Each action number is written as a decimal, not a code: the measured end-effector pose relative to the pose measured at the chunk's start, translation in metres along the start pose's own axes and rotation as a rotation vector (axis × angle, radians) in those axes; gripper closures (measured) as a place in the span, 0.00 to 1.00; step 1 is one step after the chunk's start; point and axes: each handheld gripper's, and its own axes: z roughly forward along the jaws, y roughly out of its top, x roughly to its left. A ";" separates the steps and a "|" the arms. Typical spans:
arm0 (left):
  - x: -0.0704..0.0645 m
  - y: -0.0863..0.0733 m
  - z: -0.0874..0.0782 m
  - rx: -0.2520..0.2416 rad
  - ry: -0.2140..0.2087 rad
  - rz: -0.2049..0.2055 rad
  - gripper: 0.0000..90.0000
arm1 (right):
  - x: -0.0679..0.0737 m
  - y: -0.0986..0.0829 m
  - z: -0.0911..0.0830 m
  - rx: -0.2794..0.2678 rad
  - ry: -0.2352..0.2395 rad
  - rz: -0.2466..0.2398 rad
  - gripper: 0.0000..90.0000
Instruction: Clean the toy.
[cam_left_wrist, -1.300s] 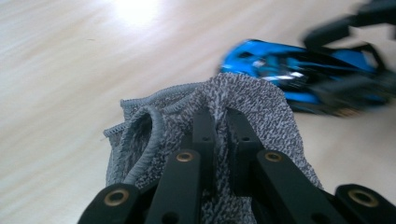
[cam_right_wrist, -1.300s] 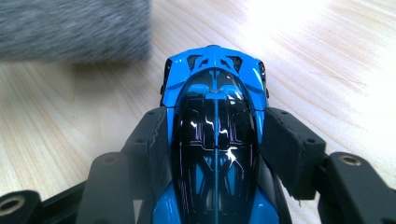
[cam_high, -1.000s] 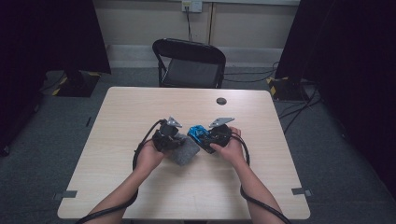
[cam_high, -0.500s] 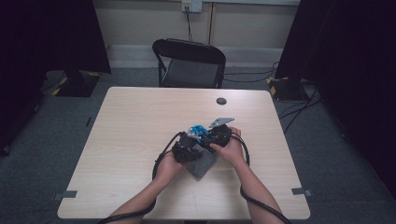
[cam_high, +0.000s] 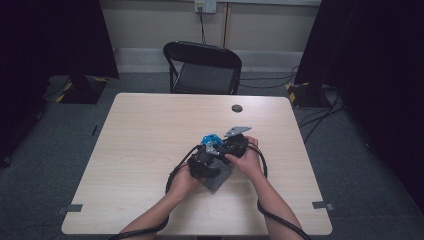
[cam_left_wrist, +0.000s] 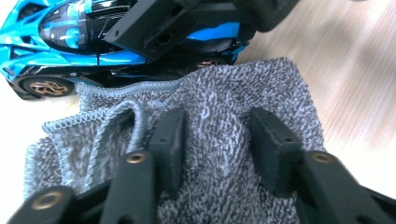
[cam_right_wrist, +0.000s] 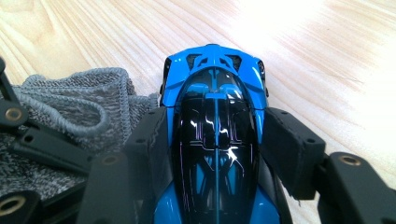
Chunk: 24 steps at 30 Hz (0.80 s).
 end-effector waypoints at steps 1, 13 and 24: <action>0.001 0.001 0.000 0.008 -0.006 -0.007 0.69 | 0.000 0.000 0.000 0.002 -0.001 -0.002 0.47; 0.014 0.008 0.001 0.026 0.009 -0.073 0.90 | 0.001 0.001 0.000 0.012 -0.007 -0.007 0.47; 0.038 0.008 -0.005 0.032 0.059 -0.128 0.91 | 0.000 0.001 0.000 0.007 -0.002 -0.001 0.47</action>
